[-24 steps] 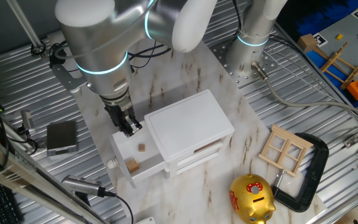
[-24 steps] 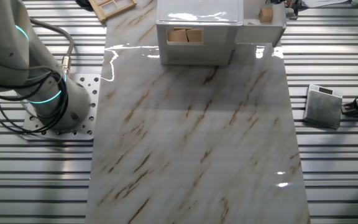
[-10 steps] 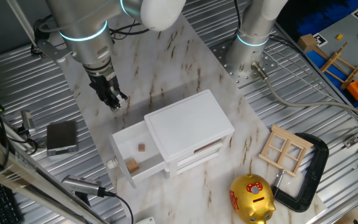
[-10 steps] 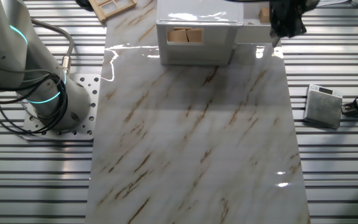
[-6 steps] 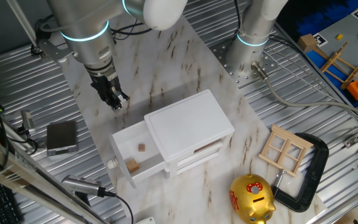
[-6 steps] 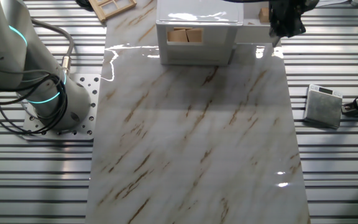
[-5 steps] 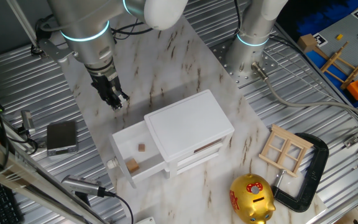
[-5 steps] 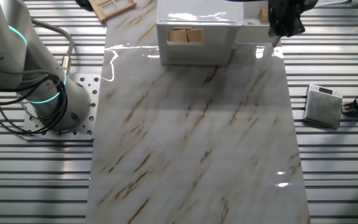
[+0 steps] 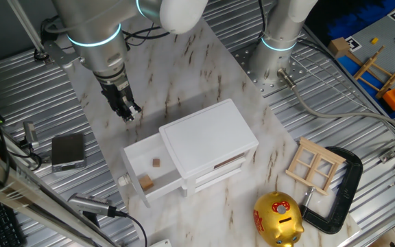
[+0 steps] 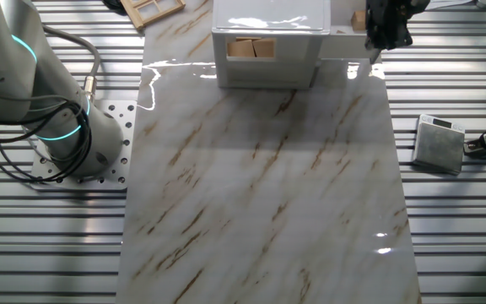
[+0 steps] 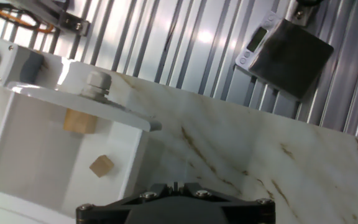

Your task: Put things in the drawer

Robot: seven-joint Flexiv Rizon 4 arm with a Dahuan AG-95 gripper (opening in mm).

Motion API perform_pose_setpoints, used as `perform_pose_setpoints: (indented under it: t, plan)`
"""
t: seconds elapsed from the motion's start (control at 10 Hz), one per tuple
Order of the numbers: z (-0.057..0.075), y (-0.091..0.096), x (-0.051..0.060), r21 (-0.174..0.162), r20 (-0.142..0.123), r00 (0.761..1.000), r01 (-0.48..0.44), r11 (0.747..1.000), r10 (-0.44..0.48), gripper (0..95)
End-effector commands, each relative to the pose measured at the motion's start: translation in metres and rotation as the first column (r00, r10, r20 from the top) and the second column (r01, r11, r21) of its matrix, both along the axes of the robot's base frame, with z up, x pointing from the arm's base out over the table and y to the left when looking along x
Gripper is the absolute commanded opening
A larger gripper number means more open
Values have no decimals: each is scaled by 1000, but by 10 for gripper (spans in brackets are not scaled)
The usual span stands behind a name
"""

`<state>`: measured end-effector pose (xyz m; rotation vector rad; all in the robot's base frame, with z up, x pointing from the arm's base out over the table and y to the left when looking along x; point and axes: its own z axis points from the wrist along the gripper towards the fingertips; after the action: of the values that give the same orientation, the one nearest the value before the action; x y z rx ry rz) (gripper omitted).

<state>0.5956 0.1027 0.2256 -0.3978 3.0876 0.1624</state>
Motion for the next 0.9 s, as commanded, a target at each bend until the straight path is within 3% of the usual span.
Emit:
perform_pose_setpoints:
  t: [0.1,0.5,0.7,0.9]
  plan:
    - [4,3,8,1,0,1000,9,1000,-9,0]
    - [14,21,41,1,-4,999,48,999,-48,0]
    - [10,25,57,2,-3,999,44,999,-44,0]
    - [2,28,66,6,2,999,40,999,-40,0]
